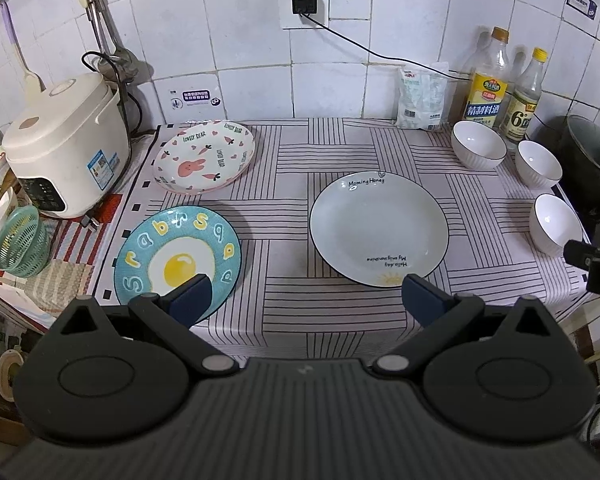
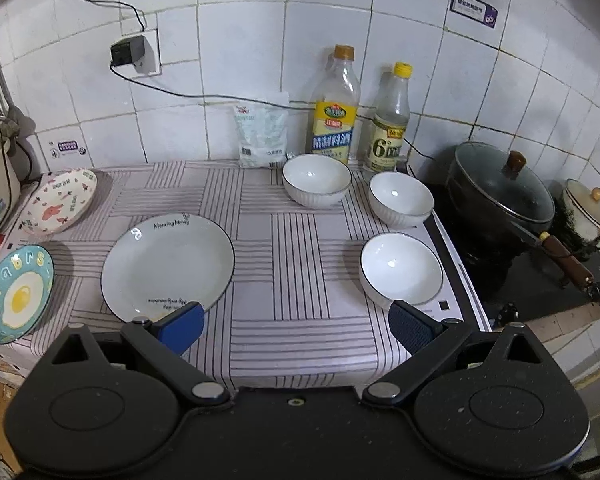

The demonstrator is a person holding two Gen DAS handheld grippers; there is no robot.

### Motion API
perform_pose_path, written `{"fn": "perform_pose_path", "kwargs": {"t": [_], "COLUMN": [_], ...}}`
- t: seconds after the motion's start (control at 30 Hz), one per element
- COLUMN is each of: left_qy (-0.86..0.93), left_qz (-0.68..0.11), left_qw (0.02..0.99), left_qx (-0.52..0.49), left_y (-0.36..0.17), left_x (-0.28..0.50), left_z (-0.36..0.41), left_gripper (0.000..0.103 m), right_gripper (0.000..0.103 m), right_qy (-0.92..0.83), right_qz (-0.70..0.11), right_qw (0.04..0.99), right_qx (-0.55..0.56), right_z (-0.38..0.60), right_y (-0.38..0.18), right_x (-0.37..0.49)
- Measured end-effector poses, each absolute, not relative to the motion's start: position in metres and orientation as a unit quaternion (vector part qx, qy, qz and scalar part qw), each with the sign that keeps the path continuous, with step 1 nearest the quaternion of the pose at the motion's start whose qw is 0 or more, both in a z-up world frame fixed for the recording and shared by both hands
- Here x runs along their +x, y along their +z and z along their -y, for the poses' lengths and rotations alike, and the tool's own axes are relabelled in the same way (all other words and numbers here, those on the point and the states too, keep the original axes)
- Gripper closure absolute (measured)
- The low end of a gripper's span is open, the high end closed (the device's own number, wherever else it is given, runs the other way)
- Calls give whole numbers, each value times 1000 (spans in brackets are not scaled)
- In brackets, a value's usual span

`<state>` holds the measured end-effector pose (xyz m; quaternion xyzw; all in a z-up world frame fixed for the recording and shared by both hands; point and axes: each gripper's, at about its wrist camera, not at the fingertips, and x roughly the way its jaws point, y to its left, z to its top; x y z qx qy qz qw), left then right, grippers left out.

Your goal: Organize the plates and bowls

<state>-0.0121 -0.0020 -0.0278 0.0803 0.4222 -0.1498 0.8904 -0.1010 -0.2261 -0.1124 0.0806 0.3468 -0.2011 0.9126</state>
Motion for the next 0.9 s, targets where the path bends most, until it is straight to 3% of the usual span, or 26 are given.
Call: {"fn": "perform_pose_path", "kwargs": {"t": [0.47, 0.67, 0.9], "left_qy": [-171, -188, -185], "left_qz": [-437, -457, -491], "left_qw": [878, 863, 845], "left_qx": [91, 99, 98], "left_y": [-62, -101, -162], "left_x": [42, 79, 115], "left_z": [23, 41, 54], "left_gripper": [3, 10, 10], "right_gripper": [2, 4, 14], "right_qy": [-80, -15, 25], "right_qz": [-216, -258, -342], "right_qw": [972, 965, 931], "right_qx": [45, 52, 124], "right_z": [236, 250, 267], "right_y": [-128, -160, -233], "right_x": [-74, -27, 26]}}
